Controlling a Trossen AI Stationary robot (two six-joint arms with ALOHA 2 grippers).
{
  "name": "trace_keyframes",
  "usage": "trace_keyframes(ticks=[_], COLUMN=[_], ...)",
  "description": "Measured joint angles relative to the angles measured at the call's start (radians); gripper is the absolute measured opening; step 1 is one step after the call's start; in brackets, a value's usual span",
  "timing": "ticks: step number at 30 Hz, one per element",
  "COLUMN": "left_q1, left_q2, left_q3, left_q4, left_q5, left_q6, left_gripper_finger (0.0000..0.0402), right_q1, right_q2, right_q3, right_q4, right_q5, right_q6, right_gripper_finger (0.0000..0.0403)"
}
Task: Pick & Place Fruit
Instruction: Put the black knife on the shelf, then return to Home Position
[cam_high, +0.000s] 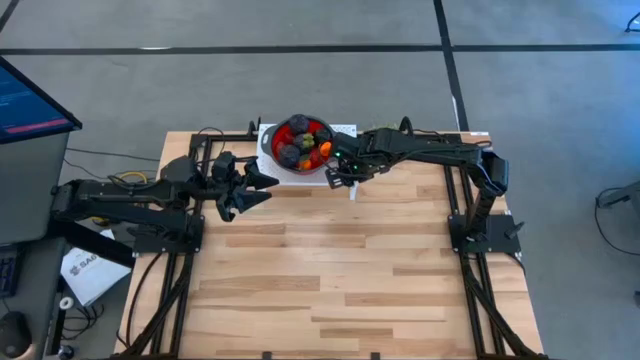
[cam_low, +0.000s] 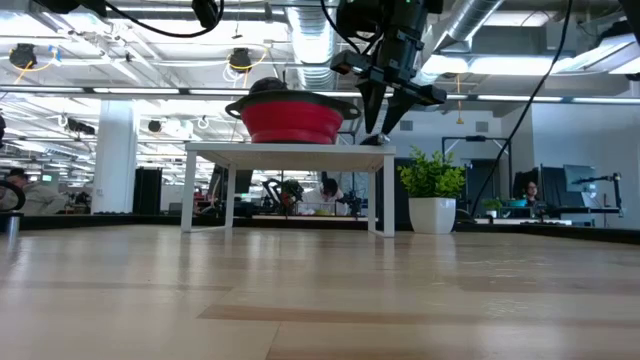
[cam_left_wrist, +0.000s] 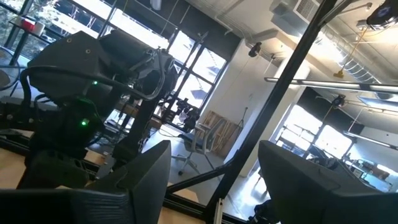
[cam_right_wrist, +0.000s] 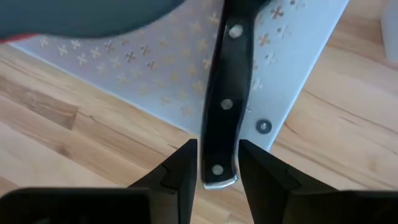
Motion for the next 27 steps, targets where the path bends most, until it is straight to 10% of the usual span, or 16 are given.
trace_keyframes(ticks=[15,27], left_q1=[0.000,0.000], left_q2=[0.000,0.000], left_q3=[0.000,0.000], left_q4=[0.000,0.000], left_q5=[0.000,0.000], left_q6=[-0.007,-0.007], left_gripper_finger=[0.0237,0.0237], right_q1=[-0.015,0.200], right_q2=[-0.031,-0.165], right_q3=[0.000,-0.014], right_q4=[-0.028,-0.182], right_q5=[0.031,-0.027], right_q6=[-0.048,-0.262], right_gripper_finger=[0.0109,0.0097])
